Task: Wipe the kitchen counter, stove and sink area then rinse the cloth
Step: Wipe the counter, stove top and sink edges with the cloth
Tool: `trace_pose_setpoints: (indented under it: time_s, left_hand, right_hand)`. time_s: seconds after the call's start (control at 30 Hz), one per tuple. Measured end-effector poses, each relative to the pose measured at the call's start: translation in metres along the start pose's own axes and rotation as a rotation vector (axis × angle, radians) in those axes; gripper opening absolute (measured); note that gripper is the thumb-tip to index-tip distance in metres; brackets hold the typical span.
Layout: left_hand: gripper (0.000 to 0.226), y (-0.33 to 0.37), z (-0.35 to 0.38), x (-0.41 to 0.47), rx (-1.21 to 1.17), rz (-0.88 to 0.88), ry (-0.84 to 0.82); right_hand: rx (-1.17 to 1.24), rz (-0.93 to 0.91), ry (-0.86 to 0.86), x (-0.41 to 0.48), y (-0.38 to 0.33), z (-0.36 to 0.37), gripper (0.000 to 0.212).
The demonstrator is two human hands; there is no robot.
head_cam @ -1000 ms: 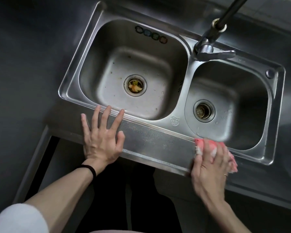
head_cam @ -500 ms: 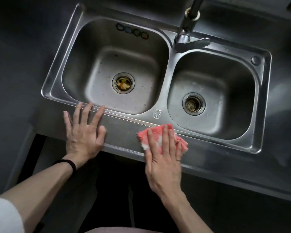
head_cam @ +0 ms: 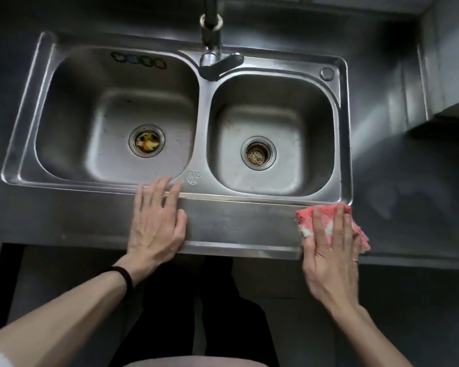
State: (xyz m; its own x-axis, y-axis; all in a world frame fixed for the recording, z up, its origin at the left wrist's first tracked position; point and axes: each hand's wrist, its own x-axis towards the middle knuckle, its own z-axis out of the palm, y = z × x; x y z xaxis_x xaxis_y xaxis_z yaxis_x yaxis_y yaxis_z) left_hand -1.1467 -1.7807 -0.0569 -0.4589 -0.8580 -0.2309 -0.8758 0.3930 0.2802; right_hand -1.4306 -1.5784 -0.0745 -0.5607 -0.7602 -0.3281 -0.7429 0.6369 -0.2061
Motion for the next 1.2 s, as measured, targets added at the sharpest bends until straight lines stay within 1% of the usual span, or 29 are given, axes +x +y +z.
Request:
trace_pose_setpoints:
  time_s: [0.13,0.2,0.3,0.37,0.43,0.57,0.67,0.77,0.87,0.9,0.93,1.07,1.13,1.2]
  left_hand:
    - [0.066,0.081,0.019,0.019,-0.070,0.136,-0.017]
    - [0.066,0.109,0.029,0.026,-0.071,0.158,-0.045]
    - [0.068,0.138,0.048,0.030,-0.031,0.181,-0.079]
    - [0.066,0.142,0.059,0.027,0.041,0.194,-0.073]
    - [0.061,0.141,0.067,0.025,0.124,0.207,-0.045]
    - [0.056,0.140,0.075,0.027,0.171,0.211,0.009]
    - [0.055,0.142,0.075,0.027,0.187,0.208,0.020]
    - [0.055,0.143,0.074,0.026,0.195,0.193,0.022]
    - [0.055,0.145,0.073,0.025,0.208,0.183,0.024]
    - [0.054,0.146,0.072,0.025,0.211,0.180,0.020]
    - [0.054,0.147,0.071,0.025,0.212,0.176,0.016]
    - [0.055,0.148,0.069,0.025,0.202,0.164,0.020]
    - [0.055,0.149,0.069,0.025,0.195,0.158,0.027]
    - [0.055,0.149,0.070,0.025,0.193,0.164,0.025]
  right_hand:
    - [0.065,0.126,0.039,-0.005,-0.025,0.006,0.066]
    - [0.091,0.149,0.049,-0.011,-0.047,0.013,0.067]
    - [0.109,0.039,0.069,-0.021,-0.058,0.024,0.062]
    - [0.090,-0.039,0.065,-0.020,-0.043,0.023,0.059]
    - [0.073,-0.068,0.068,-0.015,-0.018,0.017,0.058]
    - [0.091,0.075,0.086,0.004,0.035,-0.001,0.059]
    - [0.080,0.157,0.110,0.023,0.059,-0.014,0.060]
    - [0.109,0.252,0.161,0.046,0.061,-0.021,0.061]
    - [0.144,0.366,0.203,0.053,0.044,-0.021,0.063]
    - [0.150,0.364,0.206,0.048,0.033,-0.018,0.063]
    - [0.145,0.323,0.199,0.038,0.018,-0.012,0.062]
    - [0.092,0.066,0.123,-0.014,-0.043,0.022,0.063]
    - [0.063,0.013,0.097,-0.023,-0.048,0.030,0.064]
    - [0.050,-0.043,0.089,-0.017,-0.032,0.026,0.062]
